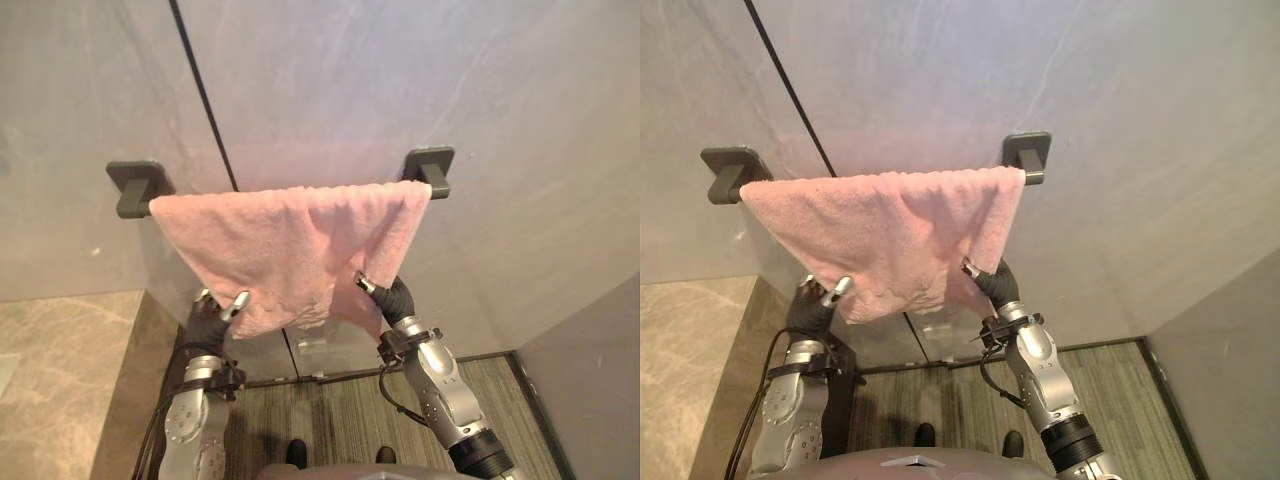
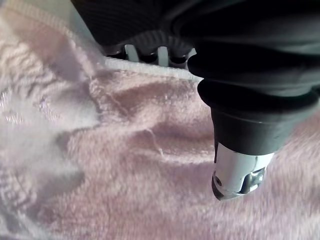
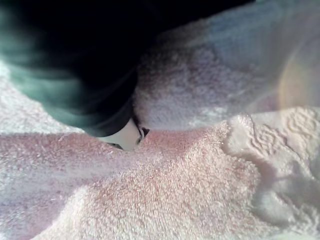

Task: Organize washtable

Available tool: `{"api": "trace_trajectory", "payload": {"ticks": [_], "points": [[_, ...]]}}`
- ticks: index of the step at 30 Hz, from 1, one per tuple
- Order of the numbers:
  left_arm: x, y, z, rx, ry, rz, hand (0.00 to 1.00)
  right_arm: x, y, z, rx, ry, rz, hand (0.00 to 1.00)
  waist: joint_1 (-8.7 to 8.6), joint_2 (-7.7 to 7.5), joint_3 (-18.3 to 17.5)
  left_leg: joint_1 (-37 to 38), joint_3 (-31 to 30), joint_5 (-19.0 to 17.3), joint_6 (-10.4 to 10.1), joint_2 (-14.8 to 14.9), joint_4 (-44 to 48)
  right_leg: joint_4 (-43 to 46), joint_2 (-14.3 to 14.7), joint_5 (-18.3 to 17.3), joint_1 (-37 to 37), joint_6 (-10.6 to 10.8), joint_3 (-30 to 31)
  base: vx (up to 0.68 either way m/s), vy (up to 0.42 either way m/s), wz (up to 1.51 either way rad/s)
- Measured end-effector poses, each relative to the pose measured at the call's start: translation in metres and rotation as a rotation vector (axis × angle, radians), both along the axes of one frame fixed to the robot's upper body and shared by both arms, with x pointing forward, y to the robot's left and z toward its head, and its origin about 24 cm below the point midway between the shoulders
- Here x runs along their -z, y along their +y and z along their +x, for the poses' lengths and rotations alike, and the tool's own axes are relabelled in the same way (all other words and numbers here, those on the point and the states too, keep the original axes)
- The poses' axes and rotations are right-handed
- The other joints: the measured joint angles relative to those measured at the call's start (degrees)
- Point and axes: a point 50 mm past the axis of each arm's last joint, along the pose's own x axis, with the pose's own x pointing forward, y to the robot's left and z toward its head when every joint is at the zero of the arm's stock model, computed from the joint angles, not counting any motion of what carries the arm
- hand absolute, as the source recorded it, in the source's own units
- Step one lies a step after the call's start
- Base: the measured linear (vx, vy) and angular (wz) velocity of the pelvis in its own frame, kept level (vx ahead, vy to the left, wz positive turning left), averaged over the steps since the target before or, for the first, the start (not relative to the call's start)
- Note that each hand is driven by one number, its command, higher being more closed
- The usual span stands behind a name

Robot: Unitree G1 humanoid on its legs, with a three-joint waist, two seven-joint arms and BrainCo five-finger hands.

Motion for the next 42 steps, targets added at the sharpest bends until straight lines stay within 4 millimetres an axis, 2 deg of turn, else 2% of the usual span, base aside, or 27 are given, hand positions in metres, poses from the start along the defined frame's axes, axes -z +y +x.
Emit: {"api": "trace_trajectory", "payload": {"ticks": [2, 5, 21, 27, 30, 42], "points": [[-0.008, -0.008, 0.010, 0.035, -0.042, 0.011, 1.00, 0.003, 0.001, -0.001, -0.006, 0.013, -0.003, 1.00, -0.75, -0.02, -0.33, 0.10, 0.55, -0.06, 0.02, 0.06, 0.01, -0.02, 0.02, 0.12, -0.16, -0.02, 0.22, 0.01, 0.001, -0.13], [-0.013, -0.009, 0.016, 0.039, -0.066, 0.011, 1.00, 0.003, 0.001, -0.001, -0.006, 0.013, -0.004, 1.00, -1.42, 0.10, -0.40, 0.30, 0.91, -0.12, 0.06, 0.12, 0.02, -0.04, 0.11, 0.17, -0.24, -0.01, 0.69, 0.02, -0.003, -0.10], [-0.009, -0.007, 0.018, -0.007, -0.047, -0.001, 1.00, 0.006, 0.003, -0.004, -0.011, 0.024, -0.005, 1.00, -1.52, 0.58, -0.81, 1.47, 1.66, -0.74, 0.21, 0.07, -0.57, -0.02, 0.14, 0.08, 0.33, 0.04, 1.57, 0.00, 0.001, -0.03], [-0.004, 0.009, 0.011, -0.070, -0.034, 0.039, 1.00, 0.010, -0.004, -0.006, 0.024, 0.042, -0.011, 1.00, -1.47, 0.71, -2.09, 1.43, 1.36, -0.74, 0.21, 0.06, -0.59, -0.01, 0.11, -0.02, 0.41, 0.14, 1.45, 0.00, 0.000, 0.01], [-0.003, 0.009, 0.011, -0.063, -0.034, 0.051, 1.00, 0.009, -0.010, -0.003, 0.058, 0.030, -0.031, 1.00, -1.41, 0.71, -2.10, 1.50, 0.75, -0.69, 0.27, 0.03, -0.59, 0.02, 0.06, -0.11, 0.76, 0.28, 1.01, 0.00, -0.001, 0.08], [-0.002, 0.007, 0.016, -0.075, -0.038, 0.039, 1.00, 0.007, -0.013, 0.010, 0.117, 0.032, -0.038, 1.00, -1.34, 0.48, -1.88, 1.59, 0.10, -0.51, 0.53, 0.04, -0.59, 0.17, 0.02, -0.30, 1.22, 0.55, 0.19, 0.00, -0.002, 0.03]]}}
